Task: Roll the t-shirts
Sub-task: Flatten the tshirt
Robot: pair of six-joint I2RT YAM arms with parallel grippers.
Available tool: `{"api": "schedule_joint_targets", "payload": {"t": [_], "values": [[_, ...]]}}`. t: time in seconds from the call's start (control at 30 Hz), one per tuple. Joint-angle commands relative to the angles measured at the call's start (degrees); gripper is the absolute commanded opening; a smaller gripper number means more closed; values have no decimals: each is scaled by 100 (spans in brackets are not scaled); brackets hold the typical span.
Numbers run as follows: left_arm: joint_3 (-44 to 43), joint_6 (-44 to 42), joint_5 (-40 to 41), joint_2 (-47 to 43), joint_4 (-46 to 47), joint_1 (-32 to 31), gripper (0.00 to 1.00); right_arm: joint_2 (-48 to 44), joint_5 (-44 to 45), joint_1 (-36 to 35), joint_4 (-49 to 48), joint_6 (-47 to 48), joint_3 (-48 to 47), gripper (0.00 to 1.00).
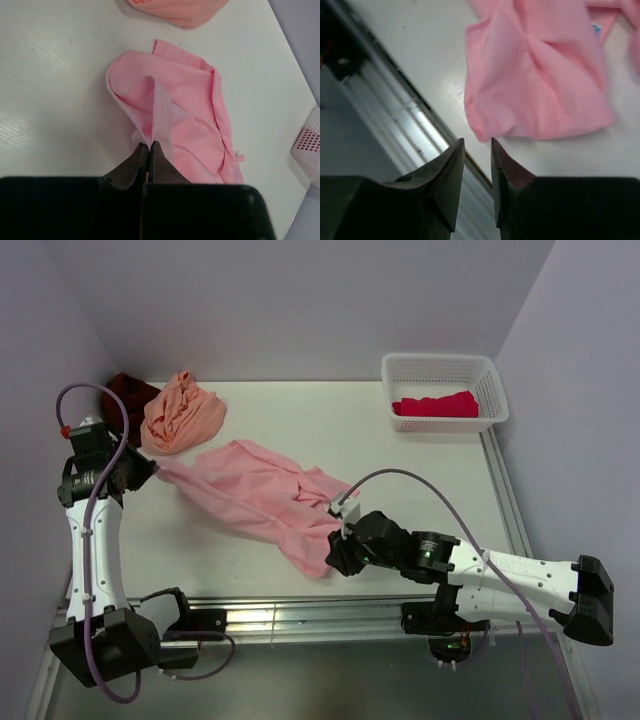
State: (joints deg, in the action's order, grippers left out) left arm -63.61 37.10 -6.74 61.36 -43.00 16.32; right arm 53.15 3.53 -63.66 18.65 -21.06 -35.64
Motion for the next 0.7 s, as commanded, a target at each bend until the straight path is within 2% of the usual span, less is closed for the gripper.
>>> {"api": "schedule_joint_targets", "payload": {"t": [0.0, 0.03, 0.13, 0.23, 0.37, 0.43, 0.53, 0.67], "values": [[156, -256, -152, -159, 310, 126, 0, -295, -142, -305, -266, 68, 13, 38], [243, -265, -152, -177, 319, 144, 0, -383, -3, -305, -257, -20, 39, 41], [385, -344, -143, -300, 363, 170, 0, -805, 409, -288, -222, -555, 162, 60], [516, -423, -143, -397, 372, 179, 0, -911, 307, -165, -161, -1433, 276, 64], [788, -467, -187, -668, 477, 179, 0, -281, -210, -85, -335, -3215, 626, 64], [999, -467, -213, -766, 582, 179, 0, -86, -327, -181, -879, -3666, 829, 62], [1281, -458, -275, -985, 679, 188, 0, 125, 207, -620, -1162, -4624, 1067, 57], [1597, -458, -213, -1205, 793, 179, 0, 476, 920, -1174, -1101, -5976, 1164, 55]]}}
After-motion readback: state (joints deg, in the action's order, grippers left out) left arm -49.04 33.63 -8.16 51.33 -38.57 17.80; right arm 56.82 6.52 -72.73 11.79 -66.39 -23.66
